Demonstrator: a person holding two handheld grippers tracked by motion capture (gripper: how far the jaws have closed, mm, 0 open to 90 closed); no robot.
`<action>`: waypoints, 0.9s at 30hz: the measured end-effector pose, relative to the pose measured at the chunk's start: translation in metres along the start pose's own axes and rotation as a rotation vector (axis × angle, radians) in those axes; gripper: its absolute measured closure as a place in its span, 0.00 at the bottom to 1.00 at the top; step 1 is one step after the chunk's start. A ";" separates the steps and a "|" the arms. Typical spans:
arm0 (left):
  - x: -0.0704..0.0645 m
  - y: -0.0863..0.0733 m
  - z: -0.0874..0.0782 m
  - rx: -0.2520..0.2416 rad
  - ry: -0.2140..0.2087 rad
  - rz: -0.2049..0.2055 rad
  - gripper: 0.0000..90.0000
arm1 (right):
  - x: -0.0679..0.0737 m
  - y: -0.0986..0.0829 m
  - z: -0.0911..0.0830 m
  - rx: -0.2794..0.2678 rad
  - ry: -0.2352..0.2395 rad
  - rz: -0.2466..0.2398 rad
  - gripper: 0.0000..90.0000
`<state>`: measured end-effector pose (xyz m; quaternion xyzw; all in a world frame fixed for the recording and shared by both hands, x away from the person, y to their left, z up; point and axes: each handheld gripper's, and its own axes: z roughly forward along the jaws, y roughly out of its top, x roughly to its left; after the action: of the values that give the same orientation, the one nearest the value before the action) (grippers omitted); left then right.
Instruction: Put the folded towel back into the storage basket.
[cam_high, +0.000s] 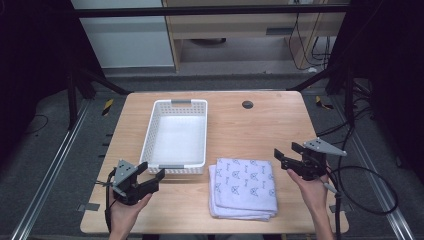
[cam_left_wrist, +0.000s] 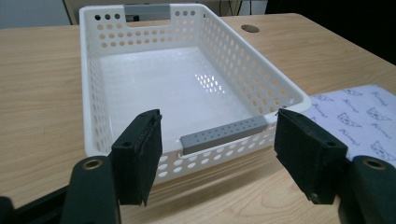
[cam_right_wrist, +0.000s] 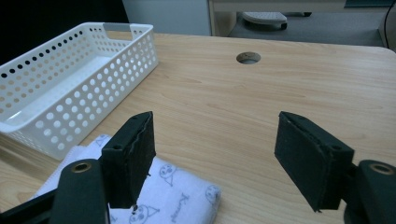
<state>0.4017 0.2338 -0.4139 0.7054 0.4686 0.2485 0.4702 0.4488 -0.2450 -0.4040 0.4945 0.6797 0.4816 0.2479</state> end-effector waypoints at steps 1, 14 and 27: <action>-0.002 0.001 0.001 -0.003 0.000 0.004 0.35 | 0.001 0.001 0.001 0.000 0.002 -0.001 0.32; -0.028 0.010 0.017 -0.014 -0.049 0.020 0.36 | 0.004 0.001 0.005 0.002 0.034 -0.005 0.32; -0.056 -0.001 0.032 0.039 -0.101 0.074 0.38 | 0.000 -0.014 0.016 0.073 0.052 -0.024 0.33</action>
<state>0.4022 0.1697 -0.4237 0.7429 0.4228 0.2203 0.4698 0.4552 -0.2393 -0.4233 0.4825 0.7089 0.4661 0.2177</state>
